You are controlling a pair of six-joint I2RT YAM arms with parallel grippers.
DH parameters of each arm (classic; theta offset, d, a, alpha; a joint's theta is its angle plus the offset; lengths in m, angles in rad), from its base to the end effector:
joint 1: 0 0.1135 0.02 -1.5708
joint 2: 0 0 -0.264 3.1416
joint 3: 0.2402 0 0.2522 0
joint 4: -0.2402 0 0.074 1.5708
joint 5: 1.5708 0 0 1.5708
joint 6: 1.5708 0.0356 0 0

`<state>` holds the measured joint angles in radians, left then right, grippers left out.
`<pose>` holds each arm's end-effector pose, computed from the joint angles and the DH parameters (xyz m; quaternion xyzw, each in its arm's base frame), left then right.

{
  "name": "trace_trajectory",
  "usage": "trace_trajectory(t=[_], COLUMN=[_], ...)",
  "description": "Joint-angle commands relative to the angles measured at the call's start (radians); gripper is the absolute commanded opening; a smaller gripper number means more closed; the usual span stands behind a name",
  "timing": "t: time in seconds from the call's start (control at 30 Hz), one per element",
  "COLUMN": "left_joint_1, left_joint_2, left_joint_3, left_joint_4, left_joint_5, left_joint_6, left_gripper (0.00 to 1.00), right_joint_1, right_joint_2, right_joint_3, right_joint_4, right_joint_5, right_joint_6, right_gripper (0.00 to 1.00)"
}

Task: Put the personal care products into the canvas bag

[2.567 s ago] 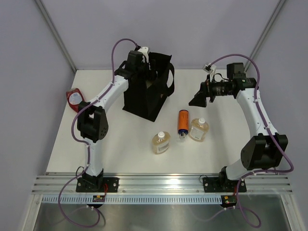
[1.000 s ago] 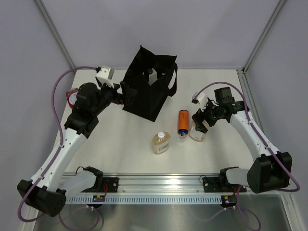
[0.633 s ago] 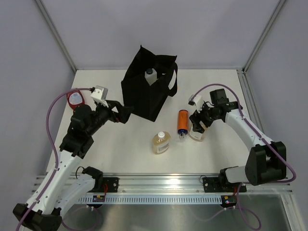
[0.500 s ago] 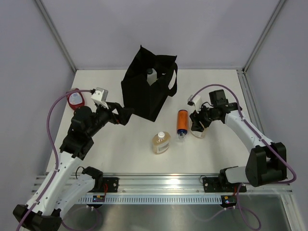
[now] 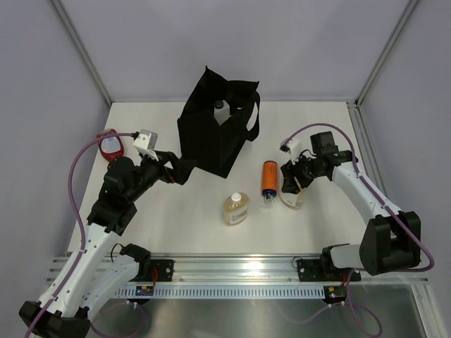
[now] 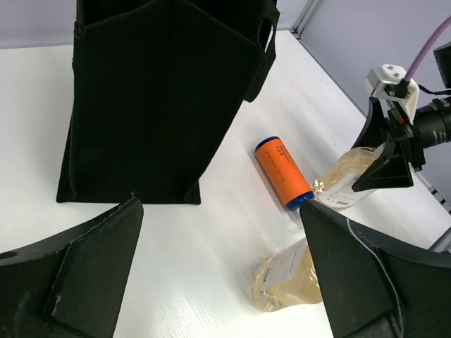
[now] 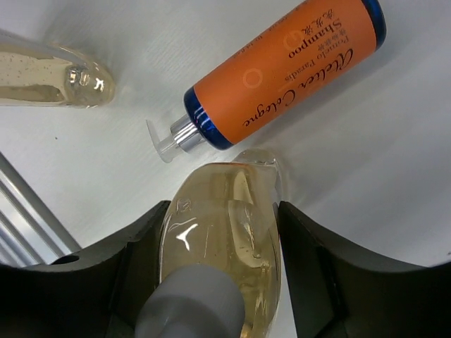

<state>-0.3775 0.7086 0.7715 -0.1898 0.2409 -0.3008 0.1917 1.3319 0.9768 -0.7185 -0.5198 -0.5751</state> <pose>0.1530 -0.0698 0.3468 0.1079 0.7415 -0.3033 0.5887 0.2500 0.0665 0.2489 -0.4090 0.8451 0.1992 0.2809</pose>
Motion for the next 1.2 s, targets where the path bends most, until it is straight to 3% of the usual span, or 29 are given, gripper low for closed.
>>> trace_trajectory(t=[0.0,0.27,0.83,1.17], left_joint_1=[0.002,0.002,0.002,0.002], left_joint_2=[-0.001,-0.023,-0.026,-0.026], left_joint_3=[-0.006,-0.015,-0.008,-0.037], left_joint_4=[0.038,0.024,-0.003,-0.011], left_joint_5=[0.041,0.043,0.060,0.063], left_joint_6=[-0.026,-0.037,-0.050,-0.089], left_gripper=[0.99,0.99,0.99,0.99], right_joint_1=[-0.047,-0.116,-0.276,-0.276], right_joint_2=[0.003,0.058,0.139,0.131], right_joint_3=[0.109,0.137,0.227,0.345], right_joint_4=[-0.013,0.028,0.070,0.303], right_joint_5=[-0.094,-0.180,-0.551,-0.732], right_joint_6=[0.150,0.297,0.587,0.926], right_gripper=[0.00,0.00,0.00,0.00])
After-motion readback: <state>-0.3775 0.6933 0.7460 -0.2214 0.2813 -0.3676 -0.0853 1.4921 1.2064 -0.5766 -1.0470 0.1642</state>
